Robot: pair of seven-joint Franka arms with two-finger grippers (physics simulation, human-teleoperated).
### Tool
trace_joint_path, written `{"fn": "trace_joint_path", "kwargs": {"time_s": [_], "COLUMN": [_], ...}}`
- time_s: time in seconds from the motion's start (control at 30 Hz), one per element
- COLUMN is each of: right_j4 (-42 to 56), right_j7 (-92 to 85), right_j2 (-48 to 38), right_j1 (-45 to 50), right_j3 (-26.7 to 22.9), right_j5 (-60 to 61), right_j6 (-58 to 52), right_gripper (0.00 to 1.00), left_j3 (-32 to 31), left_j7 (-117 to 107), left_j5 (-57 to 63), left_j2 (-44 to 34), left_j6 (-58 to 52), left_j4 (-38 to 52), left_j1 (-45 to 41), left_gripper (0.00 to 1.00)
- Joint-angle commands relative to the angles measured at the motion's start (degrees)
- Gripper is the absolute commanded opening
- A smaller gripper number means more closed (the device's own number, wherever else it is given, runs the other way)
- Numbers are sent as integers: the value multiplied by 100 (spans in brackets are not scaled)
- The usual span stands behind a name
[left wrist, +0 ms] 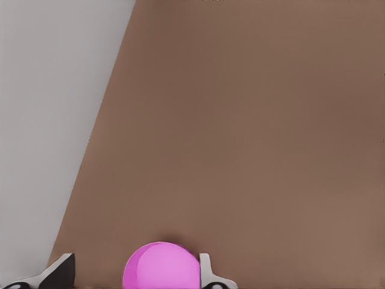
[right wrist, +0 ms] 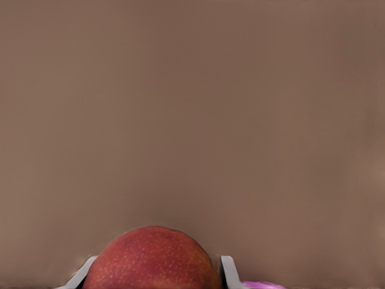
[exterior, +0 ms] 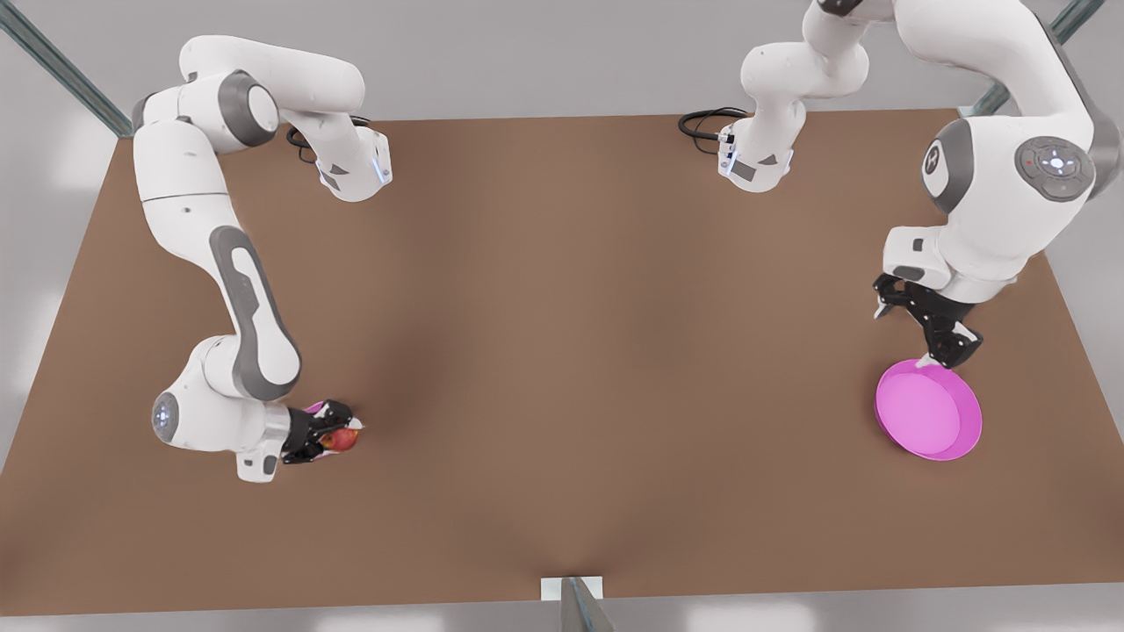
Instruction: Use the left arm to pick up the apple from the plate, transfer it to the gripper of the right arm, and then use the right arm to place it into the bowl
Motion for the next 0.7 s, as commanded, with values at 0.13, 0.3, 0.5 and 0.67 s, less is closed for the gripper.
{"fn": "trace_joint_path", "kwargs": {"time_s": [0.13,0.3,0.5,0.67], "right_j4": [-51,-131,-131,80], "right_j7": [-1594,-1445,-1507,-972], "right_j2": [15,15,50,-221], "right_j1": [-57,-48,-92,49], "right_j3": [-88,-97,-124,8], "right_j5": [-1246,-1246,-1422,-1782], "right_j6": [351,-475,-431,-492], "right_gripper": [70,70,100,100], "left_j3": [140,140,140,140], "left_j7": [-7547,-7529,-7529,-7529], "left_j5": [-179,-188,-179,-188], "left_j2": [435,558,637,637], "left_j6": [112,121,103,103], "left_j4": [249,240,231,231], "left_j1": [-269,-286,-304,-286], "left_gripper": [100,100,100,100]}}
